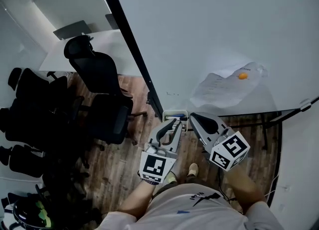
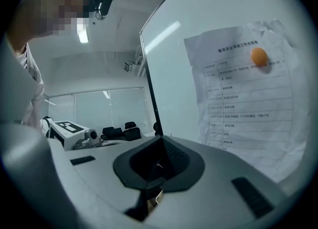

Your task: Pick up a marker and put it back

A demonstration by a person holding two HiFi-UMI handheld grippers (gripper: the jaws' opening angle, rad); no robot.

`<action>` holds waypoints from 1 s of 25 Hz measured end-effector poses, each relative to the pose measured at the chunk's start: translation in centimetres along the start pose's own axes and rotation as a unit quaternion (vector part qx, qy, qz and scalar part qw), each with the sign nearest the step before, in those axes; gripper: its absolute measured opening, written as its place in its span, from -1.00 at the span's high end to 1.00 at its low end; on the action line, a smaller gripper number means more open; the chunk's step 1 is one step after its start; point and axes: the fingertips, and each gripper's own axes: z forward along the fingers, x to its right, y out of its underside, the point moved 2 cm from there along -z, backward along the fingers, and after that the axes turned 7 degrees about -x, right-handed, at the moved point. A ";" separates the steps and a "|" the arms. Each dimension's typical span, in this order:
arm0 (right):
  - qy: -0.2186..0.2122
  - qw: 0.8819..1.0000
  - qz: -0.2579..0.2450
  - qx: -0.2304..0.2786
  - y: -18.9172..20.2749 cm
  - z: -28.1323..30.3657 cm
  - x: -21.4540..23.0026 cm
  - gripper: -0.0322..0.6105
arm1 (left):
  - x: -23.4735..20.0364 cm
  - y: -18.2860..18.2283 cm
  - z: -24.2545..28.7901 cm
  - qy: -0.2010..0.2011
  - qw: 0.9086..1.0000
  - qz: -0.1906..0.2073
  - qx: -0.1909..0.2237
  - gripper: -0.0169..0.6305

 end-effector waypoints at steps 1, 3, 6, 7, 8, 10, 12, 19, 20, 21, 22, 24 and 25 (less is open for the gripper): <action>-0.002 1.000 -0.002 0.002 -0.3 0.0 -0.3 0.86 | -0.1 -0.7 -0.5 -0.002 1.000 -0.002 0.007 0.76; -0.005 1.000 -0.007 0.006 -0.8 0.1 -0.9 0.86 | -0.4 -1.8 -1.4 -0.005 1.000 -0.004 0.023 0.79; -0.010 1.000 -0.015 0.012 -1.2 0.3 -1.8 0.86 | -0.8 -2.5 -2.5 -0.006 0.999 -0.018 0.035 0.86; -0.012 1.000 -0.016 0.013 -1.3 0.3 -2.1 0.86 | -0.9 -2.5 -2.8 -0.006 0.999 -0.023 0.035 0.90; -0.013 1.000 -0.018 0.013 -1.4 0.4 -2.3 0.86 | -1.0 -2.5 -3.1 -0.006 0.999 -0.028 0.036 0.91; -0.016 1.000 -0.019 0.014 -1.5 0.5 -2.9 0.86 | -1.2 -2.7 -3.6 -0.005 0.999 -0.037 0.037 0.91; -0.017 1.000 -0.019 0.014 -1.5 0.6 -3.2 0.86 | -1.4 -3.0 -3.9 -0.005 0.998 -0.041 0.038 0.91; -0.014 1.000 -0.024 0.004 -1.4 1.1 -3.8 0.86 | -2.2 -3.1 -4.3 -0.011 0.998 -0.052 0.040 0.91; -0.013 1.000 -0.024 0.002 -1.3 1.1 -3.9 0.86 | -2.1 -3.1 -4.3 -0.010 0.998 -0.052 0.041 0.91; -0.012 1.000 -0.024 0.001 -1.3 1.1 -3.9 0.86 | -2.1 -3.1 -4.3 -0.010 0.998 -0.052 0.042 0.91; -0.012 1.000 -0.023 0.001 -1.2 1.1 -3.9 0.86 | -2.1 -3.2 -4.3 -0.009 0.998 -0.052 0.042 0.91; -0.014 1.000 -0.021 0.001 -1.2 1.1 -4.0 0.86 | -2.1 -3.3 -4.2 -0.008 0.998 -0.051 0.043 0.91; -0.014 1.000 -0.021 0.002 -1.2 1.1 -4.0 0.86 | -2.1 -3.3 -4.2 -0.007 0.998 -0.051 0.043 0.91</action>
